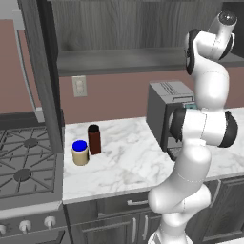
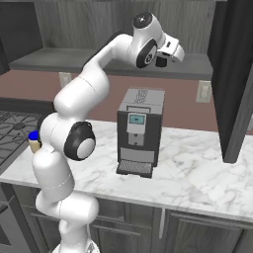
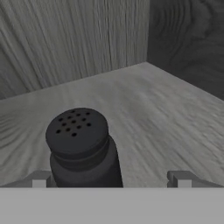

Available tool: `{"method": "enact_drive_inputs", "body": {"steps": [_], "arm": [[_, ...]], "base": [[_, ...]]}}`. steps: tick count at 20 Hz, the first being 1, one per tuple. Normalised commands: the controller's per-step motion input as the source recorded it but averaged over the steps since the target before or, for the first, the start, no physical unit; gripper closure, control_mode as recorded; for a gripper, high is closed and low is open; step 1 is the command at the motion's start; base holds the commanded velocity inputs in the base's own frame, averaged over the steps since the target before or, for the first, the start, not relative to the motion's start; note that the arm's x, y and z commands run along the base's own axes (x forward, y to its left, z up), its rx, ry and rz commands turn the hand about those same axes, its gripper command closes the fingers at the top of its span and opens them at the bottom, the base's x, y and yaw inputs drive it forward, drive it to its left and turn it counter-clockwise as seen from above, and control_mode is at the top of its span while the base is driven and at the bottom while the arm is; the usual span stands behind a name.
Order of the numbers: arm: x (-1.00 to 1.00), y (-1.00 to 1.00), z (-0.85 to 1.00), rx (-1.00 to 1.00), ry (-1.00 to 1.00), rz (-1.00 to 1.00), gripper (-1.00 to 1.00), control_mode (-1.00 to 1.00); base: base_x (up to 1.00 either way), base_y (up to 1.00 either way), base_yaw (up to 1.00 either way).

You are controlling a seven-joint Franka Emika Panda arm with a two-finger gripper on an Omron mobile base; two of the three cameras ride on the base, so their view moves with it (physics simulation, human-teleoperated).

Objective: Collect the paprika, mayonnaise, and shaker from the cabinet and place them next to the stove.

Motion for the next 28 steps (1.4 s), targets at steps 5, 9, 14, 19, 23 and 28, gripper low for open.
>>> {"method": "enact_drive_inputs", "body": {"steps": [5,9,14,19,23,28], "arm": [[0.00,0.05,-0.03,0.00,0.00,0.00,-1.00,-1.00],[0.00,0.07,-0.05,0.00,0.00,0.01,-1.00,-1.00],[0.00,0.06,-0.04,0.00,0.00,0.01,-1.00,-1.00],[0.00,0.05,-0.03,0.00,0.00,0.01,-1.00,-1.00],[0.03,0.03,-0.01,0.00,0.00,0.01,-1.00,-1.00],[0.08,0.03,-0.02,0.00,0.00,0.02,-1.00,-1.00]], "base": [[0.00,0.00,0.00],[0.00,0.00,0.00],[0.00,0.00,0.00],[0.00,0.00,0.00],[0.00,0.00,0.00],[0.00,0.00,0.00]]}}
